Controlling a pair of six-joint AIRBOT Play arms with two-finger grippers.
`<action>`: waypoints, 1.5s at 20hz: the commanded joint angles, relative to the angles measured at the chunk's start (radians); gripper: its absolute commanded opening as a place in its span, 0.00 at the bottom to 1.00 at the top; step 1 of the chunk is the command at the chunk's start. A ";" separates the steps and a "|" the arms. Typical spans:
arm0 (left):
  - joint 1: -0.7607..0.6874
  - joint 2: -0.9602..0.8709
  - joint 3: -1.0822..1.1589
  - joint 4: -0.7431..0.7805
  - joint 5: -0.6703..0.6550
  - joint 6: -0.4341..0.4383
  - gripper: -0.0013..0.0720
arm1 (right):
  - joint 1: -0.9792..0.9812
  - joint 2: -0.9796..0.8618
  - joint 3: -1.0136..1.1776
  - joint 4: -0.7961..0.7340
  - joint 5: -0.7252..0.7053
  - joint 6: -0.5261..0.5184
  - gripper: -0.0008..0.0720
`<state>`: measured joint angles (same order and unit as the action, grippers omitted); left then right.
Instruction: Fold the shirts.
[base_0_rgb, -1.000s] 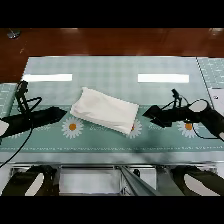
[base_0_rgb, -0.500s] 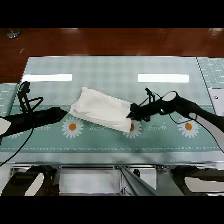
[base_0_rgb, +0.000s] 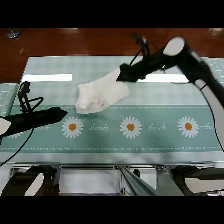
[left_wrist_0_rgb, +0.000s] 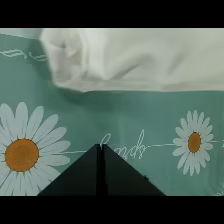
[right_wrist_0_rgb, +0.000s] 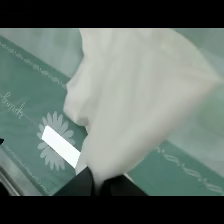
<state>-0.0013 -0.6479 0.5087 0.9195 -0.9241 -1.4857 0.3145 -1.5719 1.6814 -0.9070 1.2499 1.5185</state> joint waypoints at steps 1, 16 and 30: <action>0.001 0.000 -0.001 0.000 -0.001 0.000 0.05 | -0.043 -0.002 0.288 -0.211 0.194 0.097 0.05; 0.001 0.000 -0.002 0.000 0.003 0.011 0.05 | -0.848 0.311 0.121 -0.298 0.605 0.146 0.05; 0.001 0.000 -0.002 0.000 0.010 0.038 0.05 | -1.333 0.765 -0.647 -0.768 0.610 0.164 0.77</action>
<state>-0.0013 -0.6479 0.5072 0.9199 -0.9161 -1.4521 -0.9741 -0.8528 1.1336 -1.5543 1.8538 1.6516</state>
